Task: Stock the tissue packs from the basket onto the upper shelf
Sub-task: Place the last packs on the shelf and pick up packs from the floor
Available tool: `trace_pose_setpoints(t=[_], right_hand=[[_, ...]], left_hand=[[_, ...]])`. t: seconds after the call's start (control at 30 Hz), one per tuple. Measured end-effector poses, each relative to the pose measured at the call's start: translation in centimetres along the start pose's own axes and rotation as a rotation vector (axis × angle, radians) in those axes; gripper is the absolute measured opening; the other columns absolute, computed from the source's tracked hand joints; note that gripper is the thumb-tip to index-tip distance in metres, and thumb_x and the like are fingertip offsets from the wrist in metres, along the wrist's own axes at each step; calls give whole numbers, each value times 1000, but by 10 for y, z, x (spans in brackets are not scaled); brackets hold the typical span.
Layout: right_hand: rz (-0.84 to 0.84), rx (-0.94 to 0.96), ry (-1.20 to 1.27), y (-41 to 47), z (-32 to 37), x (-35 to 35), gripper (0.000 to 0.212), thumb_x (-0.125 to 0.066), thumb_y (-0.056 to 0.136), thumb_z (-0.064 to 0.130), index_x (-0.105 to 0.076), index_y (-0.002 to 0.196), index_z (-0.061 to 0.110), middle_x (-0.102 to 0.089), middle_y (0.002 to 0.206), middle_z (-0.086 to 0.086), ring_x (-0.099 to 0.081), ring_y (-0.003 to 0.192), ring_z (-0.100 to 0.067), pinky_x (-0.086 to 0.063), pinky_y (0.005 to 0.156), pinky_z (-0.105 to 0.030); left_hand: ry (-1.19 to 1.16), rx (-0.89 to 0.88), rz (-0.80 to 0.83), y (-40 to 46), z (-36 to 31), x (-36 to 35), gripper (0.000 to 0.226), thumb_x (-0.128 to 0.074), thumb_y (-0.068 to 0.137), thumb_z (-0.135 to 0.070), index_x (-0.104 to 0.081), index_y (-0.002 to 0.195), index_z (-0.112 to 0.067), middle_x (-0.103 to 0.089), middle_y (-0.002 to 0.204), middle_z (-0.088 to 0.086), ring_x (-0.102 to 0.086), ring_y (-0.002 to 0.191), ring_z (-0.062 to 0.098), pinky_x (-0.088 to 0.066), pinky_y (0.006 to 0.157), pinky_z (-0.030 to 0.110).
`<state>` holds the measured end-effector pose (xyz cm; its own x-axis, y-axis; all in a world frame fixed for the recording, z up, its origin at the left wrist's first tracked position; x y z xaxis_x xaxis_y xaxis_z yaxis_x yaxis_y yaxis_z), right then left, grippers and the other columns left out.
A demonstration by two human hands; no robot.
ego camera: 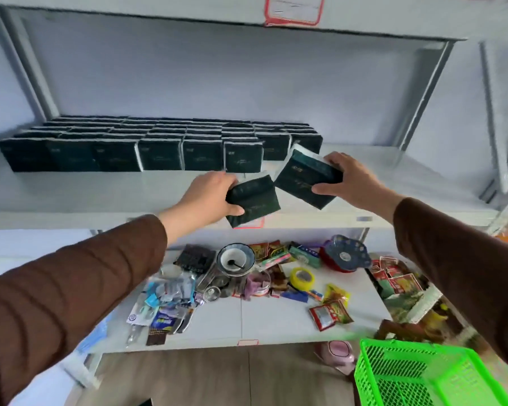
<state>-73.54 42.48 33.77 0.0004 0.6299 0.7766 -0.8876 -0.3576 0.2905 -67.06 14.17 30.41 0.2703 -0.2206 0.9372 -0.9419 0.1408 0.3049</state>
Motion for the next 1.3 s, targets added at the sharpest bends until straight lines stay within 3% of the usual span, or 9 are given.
trace_pose_setpoints(t=[0.1, 0.33, 0.47, 0.63, 0.83, 1.0, 1.17, 1.3], right_hand=[[6, -10, -26, 18, -42, 38, 45, -81, 75, 25, -53, 110, 21, -62, 102, -1, -60, 84, -18, -50, 73, -31], [-11, -48, -52, 66, -118, 83, 48, -82, 74, 25, -49, 109, 18, -62, 100, -2, -60, 87, -25, -51, 73, -34], [-44, -58, -29, 102, -148, 82, 49, -81, 71, 29, -50, 108, 18, -65, 99, -3, -62, 84, -26, -55, 76, -41], [-49, -57, -17, 148, -169, 64, 47, -81, 71, 28, -53, 107, 17, -64, 97, -2, -60, 84, -23, -49, 70, -33], [-57, -37, -132, 207, -183, 47, 49, -80, 70, 34, -55, 109, 20, -52, 103, 0, -50, 91, -21, -35, 69, -29], [11, -25, -207, 243, -194, 31, 51, -78, 70, 36, -55, 114, 23, -45, 107, 0, -45, 101, -22, -40, 75, -32], [39, 42, -320, 268, -202, 15, 55, -77, 74, 35, -52, 121, 20, -47, 106, -1, -41, 109, -24, -42, 80, -36], [26, 57, -327, 281, -213, 4, 56, -77, 75, 33, -51, 122, 20, -55, 111, -3, -39, 113, -25, -43, 79, -36]], left_hand=[[71, -27, -4, 57, -41, -9, 48, -80, 75, -44, -59, 108, -17, -61, 104, -1, -57, 96, 22, -47, 84, 38], [291, -104, -54, 173, -93, -41, 58, -83, 74, -35, -59, 122, -12, -58, 116, 6, -48, 113, 26, -50, 83, 41], [354, -91, -47, 229, -85, -58, 59, -82, 75, -27, -56, 125, -9, -53, 120, 10, -46, 117, 30, -51, 85, 47], [388, -39, -27, 287, -52, -81, 58, -82, 75, -25, -56, 123, -6, -52, 118, 10, -47, 116, 32, -51, 85, 50], [509, 27, 101, 325, -29, -96, 41, -79, 78, -19, -60, 112, -7, -60, 110, 13, -52, 112, 32, -45, 69, 39], [525, 31, 95, 343, -26, -104, 66, -73, 79, -2, -38, 135, -10, -66, 99, 14, -55, 104, 34, -40, 59, 38], [510, 100, 54, 350, -25, -110, 49, -64, 81, 2, -50, 126, -8, -52, 119, 15, -50, 111, 35, -46, 65, 40], [574, 124, -16, 349, -29, -113, 56, -70, 75, -5, -50, 127, -8, -47, 130, 13, -44, 120, 33, -49, 85, 43]])
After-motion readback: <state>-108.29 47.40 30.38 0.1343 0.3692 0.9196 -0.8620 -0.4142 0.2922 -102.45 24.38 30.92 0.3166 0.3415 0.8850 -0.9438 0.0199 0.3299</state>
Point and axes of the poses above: each hand's wrist, its own y-axis towards the middle knuckle, its own x-axis out of the back of the hand, z = x × y, the point moved 3 cm from there along y, towards the middle knuckle
